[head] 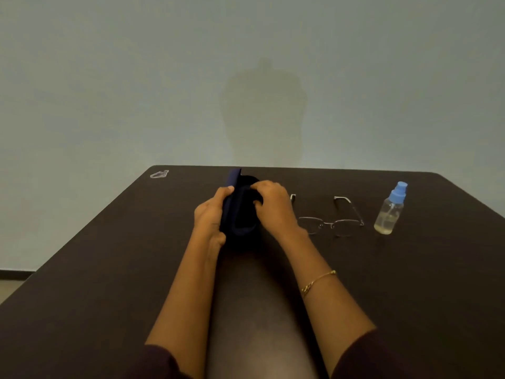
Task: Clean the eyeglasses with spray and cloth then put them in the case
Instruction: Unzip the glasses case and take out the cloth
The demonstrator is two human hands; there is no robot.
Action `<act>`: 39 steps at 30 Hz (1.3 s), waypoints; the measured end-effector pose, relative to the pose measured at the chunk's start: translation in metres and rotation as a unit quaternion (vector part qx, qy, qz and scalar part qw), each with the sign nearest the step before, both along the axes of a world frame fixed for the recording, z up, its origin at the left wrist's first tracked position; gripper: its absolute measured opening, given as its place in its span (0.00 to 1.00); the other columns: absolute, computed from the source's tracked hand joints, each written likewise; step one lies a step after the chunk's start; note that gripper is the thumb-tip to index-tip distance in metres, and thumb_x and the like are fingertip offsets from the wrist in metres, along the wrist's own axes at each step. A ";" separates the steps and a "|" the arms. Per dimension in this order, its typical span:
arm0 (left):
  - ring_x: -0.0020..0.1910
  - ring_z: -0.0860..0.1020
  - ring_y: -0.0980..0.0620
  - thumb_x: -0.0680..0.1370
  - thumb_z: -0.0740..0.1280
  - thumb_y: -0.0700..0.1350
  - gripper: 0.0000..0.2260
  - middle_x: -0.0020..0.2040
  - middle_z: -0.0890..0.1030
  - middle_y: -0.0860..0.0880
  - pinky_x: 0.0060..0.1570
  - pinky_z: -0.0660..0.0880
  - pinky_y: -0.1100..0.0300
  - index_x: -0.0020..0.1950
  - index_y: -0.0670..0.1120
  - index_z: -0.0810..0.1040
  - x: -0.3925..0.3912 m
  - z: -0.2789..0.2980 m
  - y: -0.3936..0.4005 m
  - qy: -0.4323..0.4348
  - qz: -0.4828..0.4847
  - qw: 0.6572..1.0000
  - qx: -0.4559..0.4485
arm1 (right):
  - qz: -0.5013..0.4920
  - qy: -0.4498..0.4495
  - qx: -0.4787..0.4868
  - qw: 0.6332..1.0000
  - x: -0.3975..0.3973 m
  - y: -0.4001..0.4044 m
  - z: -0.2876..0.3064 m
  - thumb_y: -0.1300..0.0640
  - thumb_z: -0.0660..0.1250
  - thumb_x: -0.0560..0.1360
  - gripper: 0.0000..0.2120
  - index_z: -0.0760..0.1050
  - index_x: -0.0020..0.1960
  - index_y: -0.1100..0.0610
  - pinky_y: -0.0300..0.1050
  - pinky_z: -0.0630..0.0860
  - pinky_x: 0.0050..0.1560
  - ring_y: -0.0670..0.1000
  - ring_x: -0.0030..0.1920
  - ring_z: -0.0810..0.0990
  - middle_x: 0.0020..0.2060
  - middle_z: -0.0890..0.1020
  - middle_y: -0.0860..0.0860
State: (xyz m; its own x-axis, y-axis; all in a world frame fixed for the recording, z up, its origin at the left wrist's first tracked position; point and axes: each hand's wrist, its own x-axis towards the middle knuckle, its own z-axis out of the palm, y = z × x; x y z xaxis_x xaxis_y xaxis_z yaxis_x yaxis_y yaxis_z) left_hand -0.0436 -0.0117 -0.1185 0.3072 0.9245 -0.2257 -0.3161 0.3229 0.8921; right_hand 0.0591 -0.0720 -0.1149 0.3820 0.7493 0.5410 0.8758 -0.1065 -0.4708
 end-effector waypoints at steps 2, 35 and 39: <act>0.29 0.81 0.48 0.67 0.73 0.45 0.08 0.32 0.83 0.46 0.25 0.77 0.61 0.37 0.41 0.78 0.001 -0.002 0.002 -0.009 -0.010 1.000 -0.001 | -0.002 -0.016 -0.028 0.999 0.006 0.002 0.003 0.71 0.60 0.70 0.14 0.77 0.53 0.65 0.55 0.71 0.52 0.62 0.52 0.74 0.52 0.81 0.61; 0.39 0.75 0.52 0.65 0.74 0.51 0.09 0.38 0.78 0.51 0.36 0.75 0.56 0.35 0.49 0.76 -0.015 -0.014 0.021 0.175 0.050 0.976 0.115 | 0.121 0.261 -0.169 0.943 0.019 -0.012 0.033 0.68 0.61 0.72 0.13 0.70 0.54 0.55 0.43 0.73 0.43 0.52 0.48 0.74 0.45 0.75 0.52; 0.37 0.74 0.53 0.65 0.74 0.52 0.12 0.35 0.75 0.54 0.43 0.76 0.50 0.31 0.53 0.71 -0.009 -0.015 0.022 0.209 0.072 0.964 0.150 | 0.087 0.182 -0.240 0.950 0.013 0.003 -0.001 0.68 0.60 0.73 0.15 0.68 0.58 0.56 0.43 0.72 0.41 0.54 0.48 0.74 0.53 0.72 0.55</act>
State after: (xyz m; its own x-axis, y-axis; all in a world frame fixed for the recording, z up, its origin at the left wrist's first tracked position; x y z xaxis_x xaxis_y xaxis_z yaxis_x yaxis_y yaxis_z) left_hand -0.0525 0.0101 -0.1339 0.1119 0.9935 -0.0182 0.0684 0.0106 0.9976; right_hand 0.0719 -0.0690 -0.1155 0.3253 0.9453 -0.0227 0.6885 -0.2533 -0.6795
